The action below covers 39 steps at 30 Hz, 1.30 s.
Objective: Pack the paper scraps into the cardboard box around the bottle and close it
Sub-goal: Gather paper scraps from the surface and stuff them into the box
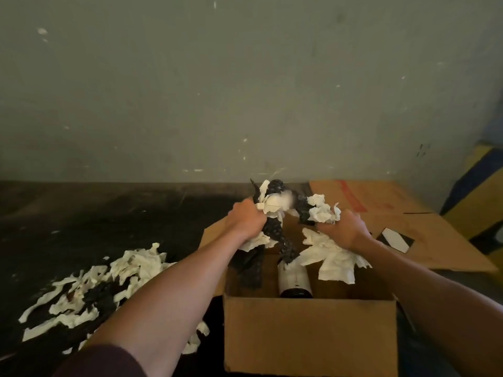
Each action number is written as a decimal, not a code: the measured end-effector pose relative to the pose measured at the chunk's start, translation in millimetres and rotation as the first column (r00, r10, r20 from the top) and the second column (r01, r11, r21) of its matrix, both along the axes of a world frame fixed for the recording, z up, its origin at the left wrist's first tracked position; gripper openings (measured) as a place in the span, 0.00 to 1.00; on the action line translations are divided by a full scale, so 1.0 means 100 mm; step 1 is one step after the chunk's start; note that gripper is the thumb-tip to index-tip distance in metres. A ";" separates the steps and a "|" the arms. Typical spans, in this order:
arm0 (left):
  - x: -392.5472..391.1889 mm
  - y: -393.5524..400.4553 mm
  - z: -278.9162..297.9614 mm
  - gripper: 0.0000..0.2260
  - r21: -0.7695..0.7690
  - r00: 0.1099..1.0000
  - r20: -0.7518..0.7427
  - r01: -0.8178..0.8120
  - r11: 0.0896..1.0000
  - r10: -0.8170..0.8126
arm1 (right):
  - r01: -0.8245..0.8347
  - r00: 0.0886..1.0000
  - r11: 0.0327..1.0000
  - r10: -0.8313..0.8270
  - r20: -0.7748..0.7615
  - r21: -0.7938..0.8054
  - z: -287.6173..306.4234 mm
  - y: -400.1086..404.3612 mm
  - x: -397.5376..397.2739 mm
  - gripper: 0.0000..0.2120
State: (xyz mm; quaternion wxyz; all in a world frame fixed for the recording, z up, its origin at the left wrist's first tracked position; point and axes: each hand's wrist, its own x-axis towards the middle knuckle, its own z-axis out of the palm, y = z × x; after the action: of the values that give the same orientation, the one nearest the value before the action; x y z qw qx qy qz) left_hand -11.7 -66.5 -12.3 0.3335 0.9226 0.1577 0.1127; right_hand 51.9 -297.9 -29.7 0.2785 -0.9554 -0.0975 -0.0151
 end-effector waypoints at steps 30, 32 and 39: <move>2.31 -2.87 -0.63 0.29 -0.113 0.965 -0.262 0.005 0.994 -0.035 | -0.227 0.955 0.974 0.227 -0.191 0.022 -0.33 -2.81 2.58 0.34; 2.44 -2.87 -0.71 0.24 -0.098 0.965 -0.264 -0.025 0.995 -0.002 | -0.295 0.911 0.955 0.286 -0.296 0.015 -0.37 -2.81 2.73 0.23; 2.63 -3.01 -1.02 0.37 -0.080 0.917 -0.386 0.077 0.994 -0.102 | -0.309 0.950 0.946 0.300 -0.089 -0.100 -0.64 -2.91 2.98 0.27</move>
State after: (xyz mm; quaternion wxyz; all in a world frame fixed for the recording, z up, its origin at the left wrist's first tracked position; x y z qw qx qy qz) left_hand 251.7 -367.3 -113.9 0.3291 0.9219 0.1818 -0.0934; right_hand 349.8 -589.2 -93.8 0.2264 -0.9430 -0.2344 0.0681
